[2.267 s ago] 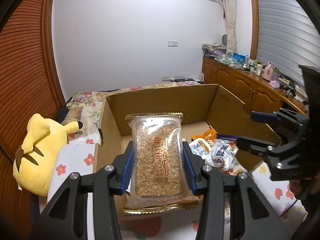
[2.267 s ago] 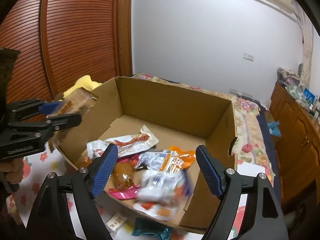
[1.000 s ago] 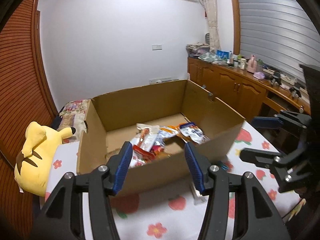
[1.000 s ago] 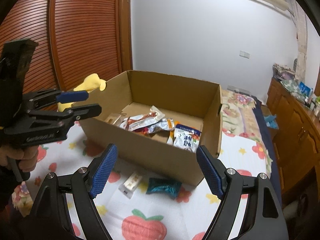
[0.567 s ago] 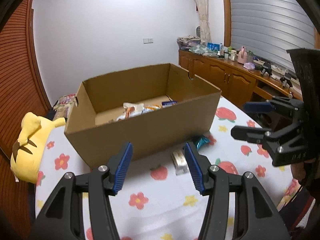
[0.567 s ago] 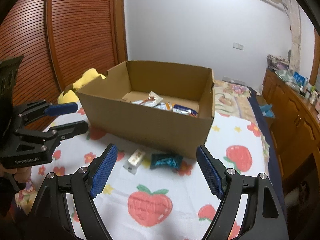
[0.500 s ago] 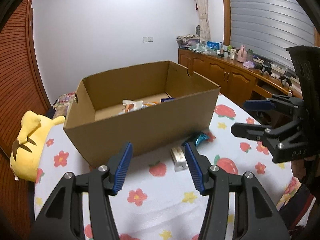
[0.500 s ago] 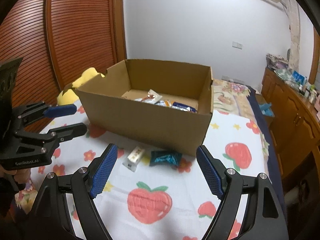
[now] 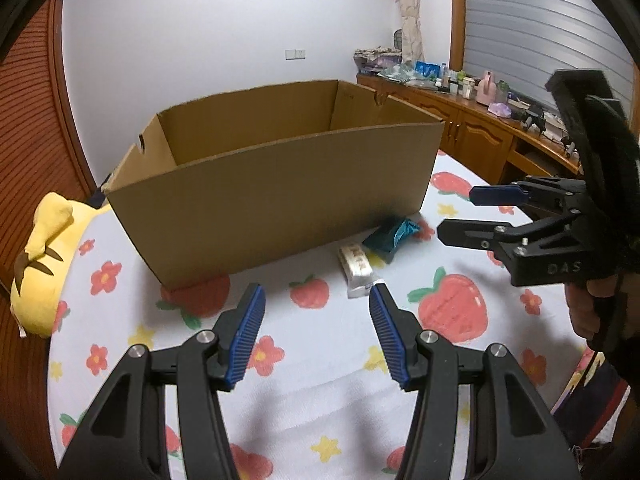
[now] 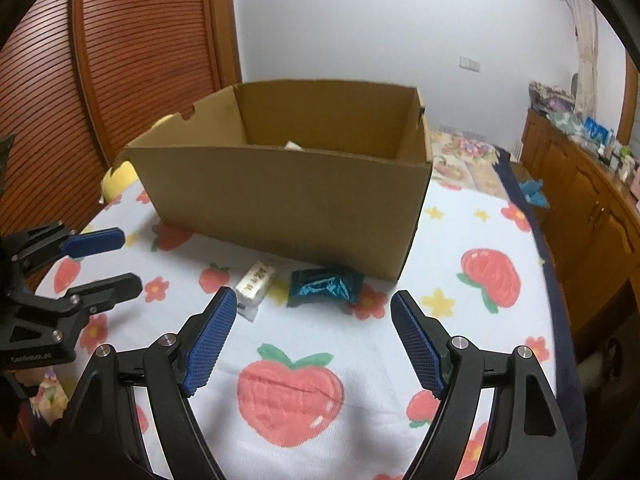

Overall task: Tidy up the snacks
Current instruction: 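Withdraw both tools from the box toward the teal candy and white packet, then grasp teal wrapped candy with right tool while left tool lowers onto white packet, then grasp small white packet with left tool while right tool lifts teal candy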

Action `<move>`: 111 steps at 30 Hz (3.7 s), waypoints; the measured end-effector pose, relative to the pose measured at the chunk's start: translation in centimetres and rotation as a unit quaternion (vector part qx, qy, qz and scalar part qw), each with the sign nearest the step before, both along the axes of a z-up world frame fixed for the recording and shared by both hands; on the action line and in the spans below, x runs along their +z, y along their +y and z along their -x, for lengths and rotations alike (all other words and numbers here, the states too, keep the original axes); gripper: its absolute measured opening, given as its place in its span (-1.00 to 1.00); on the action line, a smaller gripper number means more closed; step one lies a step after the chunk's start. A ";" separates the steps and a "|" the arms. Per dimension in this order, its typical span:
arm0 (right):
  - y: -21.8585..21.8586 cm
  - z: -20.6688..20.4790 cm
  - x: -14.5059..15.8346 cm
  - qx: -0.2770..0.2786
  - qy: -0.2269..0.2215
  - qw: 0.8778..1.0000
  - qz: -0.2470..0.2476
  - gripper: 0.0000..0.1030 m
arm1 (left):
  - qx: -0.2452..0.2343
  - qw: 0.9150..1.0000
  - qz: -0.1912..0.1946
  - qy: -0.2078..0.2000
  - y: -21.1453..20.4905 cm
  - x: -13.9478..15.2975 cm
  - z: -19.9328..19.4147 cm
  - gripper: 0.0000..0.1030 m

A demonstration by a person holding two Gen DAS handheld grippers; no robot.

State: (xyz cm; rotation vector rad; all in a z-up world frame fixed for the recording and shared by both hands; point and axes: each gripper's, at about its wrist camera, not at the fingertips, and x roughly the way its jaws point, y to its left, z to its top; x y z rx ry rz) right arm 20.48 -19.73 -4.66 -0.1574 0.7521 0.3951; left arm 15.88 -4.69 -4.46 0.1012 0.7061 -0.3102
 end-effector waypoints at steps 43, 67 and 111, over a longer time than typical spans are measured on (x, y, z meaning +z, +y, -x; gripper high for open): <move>1.2 -5.1 -5.2 -0.002 0.038 0.998 0.040 -0.28 | 0.012 0.999 0.013 0.045 -0.6 -3.0 -2.3 0.06; -1.6 -0.7 -1.8 0.021 -0.010 1.000 -0.012 -0.28 | -0.012 0.997 -0.010 0.071 -5.2 -4.2 -7.7 -0.13; 0.6 -1.1 5.4 0.061 -0.085 0.994 -0.036 -0.27 | -0.009 0.998 0.019 -0.052 1.1 6.8 -4.5 -0.57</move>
